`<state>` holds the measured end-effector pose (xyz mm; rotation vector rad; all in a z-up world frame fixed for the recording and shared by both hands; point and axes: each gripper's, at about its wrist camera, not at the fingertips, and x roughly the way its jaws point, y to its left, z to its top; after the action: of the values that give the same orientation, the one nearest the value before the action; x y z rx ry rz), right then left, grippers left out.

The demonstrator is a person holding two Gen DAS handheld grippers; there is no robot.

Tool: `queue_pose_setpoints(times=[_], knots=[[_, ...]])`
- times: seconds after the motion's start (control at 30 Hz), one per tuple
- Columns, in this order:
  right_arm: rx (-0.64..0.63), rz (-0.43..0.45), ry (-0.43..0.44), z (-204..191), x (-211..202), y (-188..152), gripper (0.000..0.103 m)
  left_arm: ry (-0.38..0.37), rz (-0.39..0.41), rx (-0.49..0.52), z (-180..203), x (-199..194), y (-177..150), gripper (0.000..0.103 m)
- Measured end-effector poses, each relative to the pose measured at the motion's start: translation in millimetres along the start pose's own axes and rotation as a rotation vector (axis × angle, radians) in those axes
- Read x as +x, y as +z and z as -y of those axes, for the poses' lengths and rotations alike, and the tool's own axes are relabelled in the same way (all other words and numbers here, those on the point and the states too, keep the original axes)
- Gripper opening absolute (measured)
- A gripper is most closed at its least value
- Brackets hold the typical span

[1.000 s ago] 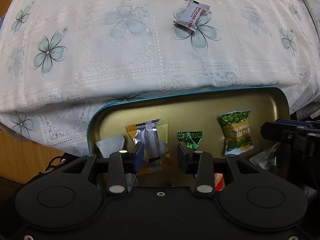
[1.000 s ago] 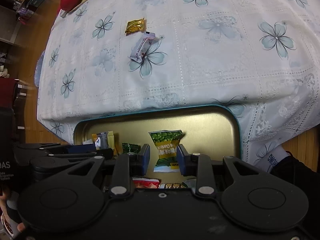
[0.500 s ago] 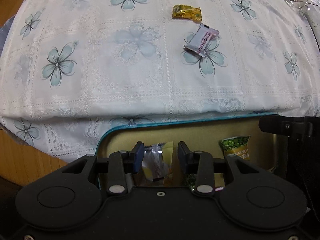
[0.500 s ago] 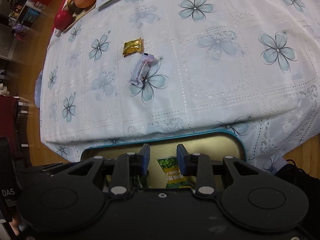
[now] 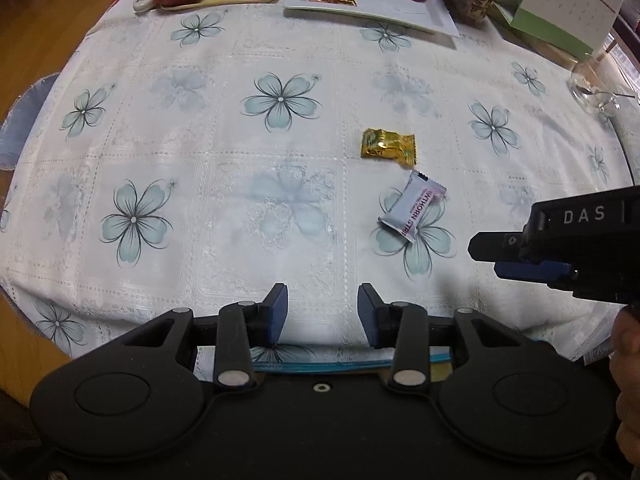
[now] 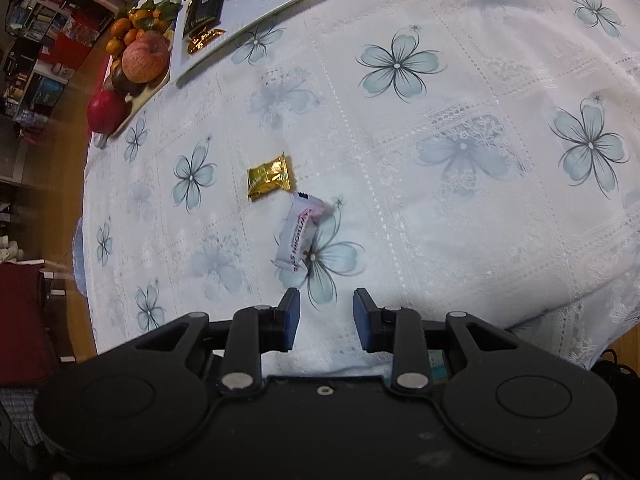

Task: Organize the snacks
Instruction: 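Move both open tools toward the gold candy and white hawthorn packet, then grasp the white hawthorn packet with the right tool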

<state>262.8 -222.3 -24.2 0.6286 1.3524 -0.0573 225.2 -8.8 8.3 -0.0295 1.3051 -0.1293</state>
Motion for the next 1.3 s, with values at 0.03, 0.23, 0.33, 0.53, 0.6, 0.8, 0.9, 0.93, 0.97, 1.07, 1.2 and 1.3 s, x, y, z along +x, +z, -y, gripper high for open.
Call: queue_pose_setpoints(times=[0.03,0.23,0.33,0.53,0.6,0.8,0.9,0.93,0.97,1.07,1.2,1.3], knots=[[0.017,0.002,0.000,-1.6,3.1,2.8,0.033,0.013,-0.004,-0.005,-1.5,3.0,1.7,0.049],[0.028,-0.013,0.021,-16.6,22.9,12.5,0.033,-0.009,-0.081,-0.058,-12.4,18.2,6.7,0.048],[0.029,-0.021,0.015,-24.2,34.1,15.0,0.033,-0.004,-0.086,-0.060,-11.9,18.8,7.0,0.048],[0.019,-0.003,-0.038,-35.2,53.9,20.3,0.033,-0.005,-0.106,-0.062,-14.1,21.6,7.8,0.048],[0.013,0.021,-0.071,-37.6,58.0,21.8,0.033,-0.008,-0.109,-0.069,-16.2,21.5,7.8,0.048],[-0.036,0.051,-0.117,-45.7,68.0,21.8,0.033,-0.006,-0.103,-0.077,-19.7,19.6,7.7,0.048],[-0.062,0.038,-0.122,-50.3,72.0,18.9,0.033,-0.012,-0.100,-0.072,-19.7,18.9,7.5,0.048],[-0.070,0.035,-0.124,-51.6,73.7,18.0,0.033,-0.012,-0.096,-0.071,-19.4,18.5,7.7,0.048],[-0.076,0.035,-0.129,-52.4,74.9,17.3,0.033,-0.011,-0.093,-0.068,-19.1,18.1,7.9,0.048],[-0.094,0.038,-0.142,-53.8,77.8,16.7,0.032,-0.014,-0.085,-0.063,-18.9,17.4,8.4,0.048],[-0.116,0.048,-0.133,-51.8,73.7,18.3,0.014,-0.018,-0.082,-0.064,-20.4,17.9,8.7,0.048],[-0.114,0.068,-0.134,-46.0,62.2,20.7,0.007,-0.017,-0.081,-0.068,-21.9,19.5,8.2,0.048]])
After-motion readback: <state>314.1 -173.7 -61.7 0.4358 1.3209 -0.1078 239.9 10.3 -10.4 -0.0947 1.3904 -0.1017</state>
